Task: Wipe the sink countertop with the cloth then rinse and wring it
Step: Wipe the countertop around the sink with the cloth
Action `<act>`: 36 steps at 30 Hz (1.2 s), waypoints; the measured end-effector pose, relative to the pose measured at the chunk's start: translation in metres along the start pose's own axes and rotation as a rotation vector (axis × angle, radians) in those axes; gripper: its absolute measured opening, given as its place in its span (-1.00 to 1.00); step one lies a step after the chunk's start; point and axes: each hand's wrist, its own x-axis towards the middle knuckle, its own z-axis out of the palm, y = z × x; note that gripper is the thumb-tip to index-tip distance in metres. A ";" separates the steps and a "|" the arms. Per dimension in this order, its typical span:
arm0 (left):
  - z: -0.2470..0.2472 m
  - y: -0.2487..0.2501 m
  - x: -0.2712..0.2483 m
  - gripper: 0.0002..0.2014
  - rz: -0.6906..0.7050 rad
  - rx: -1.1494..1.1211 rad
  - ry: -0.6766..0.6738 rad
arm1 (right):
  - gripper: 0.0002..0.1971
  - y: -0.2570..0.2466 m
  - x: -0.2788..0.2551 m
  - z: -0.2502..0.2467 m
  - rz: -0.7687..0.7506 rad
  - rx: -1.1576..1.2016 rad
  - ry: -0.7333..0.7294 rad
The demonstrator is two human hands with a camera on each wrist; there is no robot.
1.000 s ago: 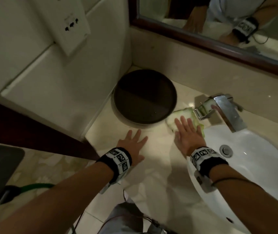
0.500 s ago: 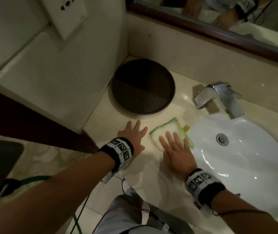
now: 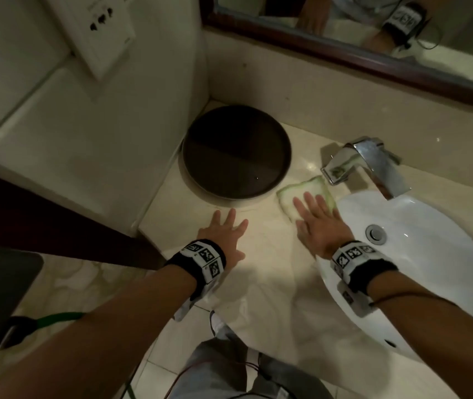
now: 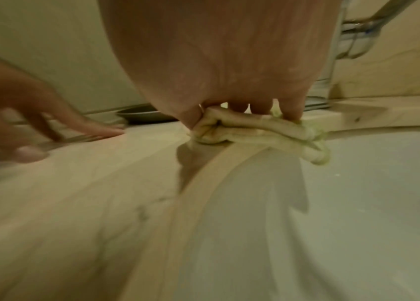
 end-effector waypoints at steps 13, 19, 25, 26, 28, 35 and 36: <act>0.002 -0.002 0.001 -0.18 0.010 -0.012 0.014 | -0.41 -0.034 -0.040 0.024 -0.004 0.062 0.023; -0.004 0.001 -0.002 -0.32 -0.005 -0.070 0.019 | -0.23 -0.037 -0.061 0.040 -0.101 0.020 -0.032; -0.026 -0.004 -0.002 -0.52 0.053 -0.049 0.390 | -0.23 -0.037 -0.056 0.039 -0.085 0.019 -0.006; -0.030 -0.005 0.002 -0.50 0.062 -0.032 0.462 | -0.25 -0.038 -0.056 0.040 -0.078 0.019 -0.003; -0.039 -0.011 0.011 -0.46 0.039 0.051 0.539 | -0.26 -0.039 -0.057 0.040 -0.061 0.011 -0.013; -0.046 -0.023 0.018 -0.60 -0.046 0.189 0.473 | -0.39 -0.037 -0.025 0.014 0.076 0.080 -0.008; -0.044 -0.024 0.017 -0.62 -0.049 0.192 0.472 | -0.38 -0.038 -0.019 0.012 0.087 0.093 -0.005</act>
